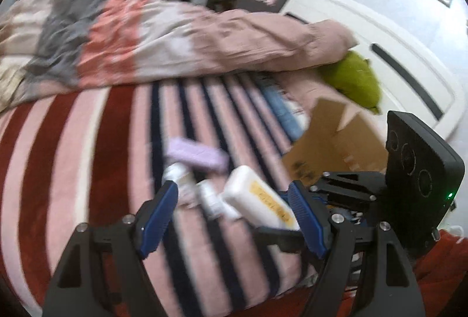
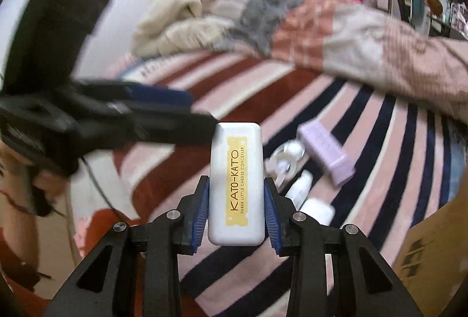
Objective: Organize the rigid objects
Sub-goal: 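Place the cream tube into the cardboard box and release it, then grasp the lilac Enjoy Traveling box with the right gripper, then lower the lilac box into the cardboard box and open the right gripper, then grasp the white earbud case with the right gripper, then drop the earbud case into the cardboard box and open the right gripper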
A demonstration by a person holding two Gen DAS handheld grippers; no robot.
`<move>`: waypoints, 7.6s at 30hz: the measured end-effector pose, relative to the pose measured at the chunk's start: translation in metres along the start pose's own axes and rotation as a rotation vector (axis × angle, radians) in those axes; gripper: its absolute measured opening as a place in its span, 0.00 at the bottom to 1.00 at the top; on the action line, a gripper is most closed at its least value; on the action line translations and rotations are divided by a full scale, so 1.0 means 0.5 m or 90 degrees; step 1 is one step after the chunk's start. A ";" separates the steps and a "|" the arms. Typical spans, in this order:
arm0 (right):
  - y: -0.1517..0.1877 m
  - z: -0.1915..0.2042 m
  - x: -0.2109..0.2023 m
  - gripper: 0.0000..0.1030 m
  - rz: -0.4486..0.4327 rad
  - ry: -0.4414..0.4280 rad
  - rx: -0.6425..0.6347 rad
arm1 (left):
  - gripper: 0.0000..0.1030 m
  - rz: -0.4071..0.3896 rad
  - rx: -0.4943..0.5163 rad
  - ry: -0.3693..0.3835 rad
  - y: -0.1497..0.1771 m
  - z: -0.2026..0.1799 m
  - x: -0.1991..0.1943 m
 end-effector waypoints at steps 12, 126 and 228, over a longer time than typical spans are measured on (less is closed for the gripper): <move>-0.003 -0.161 -0.262 0.30 -0.109 0.065 0.037 | 0.34 0.049 0.111 0.129 -0.122 -0.303 0.135; 0.091 -0.313 -0.336 0.64 -0.030 0.206 0.092 | 0.74 0.023 0.137 0.009 -0.148 -0.309 0.139; -0.024 -0.188 -0.225 0.68 -0.022 0.120 -0.002 | 0.69 0.011 0.068 -0.061 -0.119 -0.074 0.028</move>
Point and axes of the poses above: each gripper's, at about its wrist camera, not at the fingertips, and x roughly the way its jaws point, z to its left, y to its underside, the point moved 8 cm from there along x, roughly the way its jaws point, and after that the axes turned 5 degrees about -y, right-handed, at the moved point
